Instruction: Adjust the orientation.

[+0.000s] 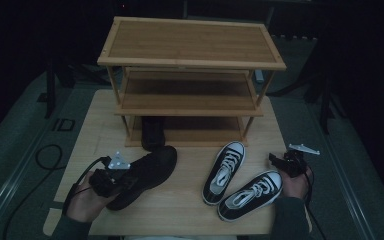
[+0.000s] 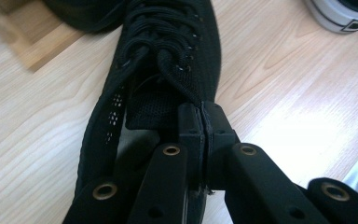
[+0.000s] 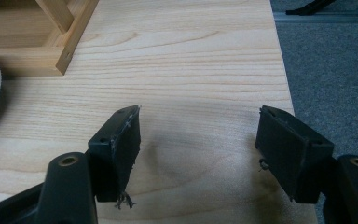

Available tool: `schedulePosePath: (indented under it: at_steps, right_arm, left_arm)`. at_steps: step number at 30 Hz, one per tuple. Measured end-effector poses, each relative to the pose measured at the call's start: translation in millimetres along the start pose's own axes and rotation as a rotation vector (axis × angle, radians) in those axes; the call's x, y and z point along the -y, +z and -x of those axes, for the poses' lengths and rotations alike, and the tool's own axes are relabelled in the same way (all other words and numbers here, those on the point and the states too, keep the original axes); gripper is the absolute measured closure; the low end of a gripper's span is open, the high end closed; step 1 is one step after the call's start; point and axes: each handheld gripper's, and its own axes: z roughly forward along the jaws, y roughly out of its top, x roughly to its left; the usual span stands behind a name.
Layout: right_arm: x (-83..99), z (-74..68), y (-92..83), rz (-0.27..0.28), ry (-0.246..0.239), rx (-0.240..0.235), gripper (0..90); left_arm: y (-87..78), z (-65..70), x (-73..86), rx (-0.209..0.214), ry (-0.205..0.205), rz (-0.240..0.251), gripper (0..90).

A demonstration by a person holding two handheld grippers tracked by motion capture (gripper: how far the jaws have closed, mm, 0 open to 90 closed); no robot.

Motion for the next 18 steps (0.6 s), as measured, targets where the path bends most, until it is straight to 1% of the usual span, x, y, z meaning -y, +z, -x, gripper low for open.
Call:
schedulePosePath:
  at_steps: [1,2,6,10,11,12,13,15,18]
  right_arm:
    - [0.0,0.0,0.0,0.0,0.0,0.0,30.5]
    - [0.0,0.0,0.0,0.0,0.0,0.0,30.5]
    - [0.0,-0.1,0.0,0.0,0.001,0.0,30.5]
    - [0.0,0.0,0.0,0.0,0.001,0.0,30.5]
    - [0.0,0.0,0.0,0.0,0.001,0.0,30.5]
    - [0.0,0.0,0.0,0.0,0.0,0.0,30.5]
    - [0.0,0.0,0.0,0.0,0.001,0.0,30.5]
    - [0.0,0.0,0.0,0.0,0.001,0.0,30.5]
    - [0.0,0.1,0.0,0.0,0.002,-0.001,30.5]
  left_arm:
    - [0.0,0.0,0.0,0.0,0.0,0.0,88.3]
    - [4.1,3.9,-6.2,0.015,0.014,0.003,88.3]
    - [10.7,10.9,-16.4,0.036,0.033,0.003,88.2]
    - [20.9,21.4,-31.6,0.058,0.051,0.005,88.2]
    - [24.3,24.6,-36.8,0.071,0.056,0.002,88.2]
    - [26.7,26.7,-39.9,0.075,0.055,0.007,88.2]
    - [30.5,29.3,-44.7,0.094,0.047,0.014,88.2]
    - [36.4,34.1,-51.9,0.115,0.044,0.024,88.2]
    - [43.6,41.5,-60.6,0.137,0.049,0.027,88.2]
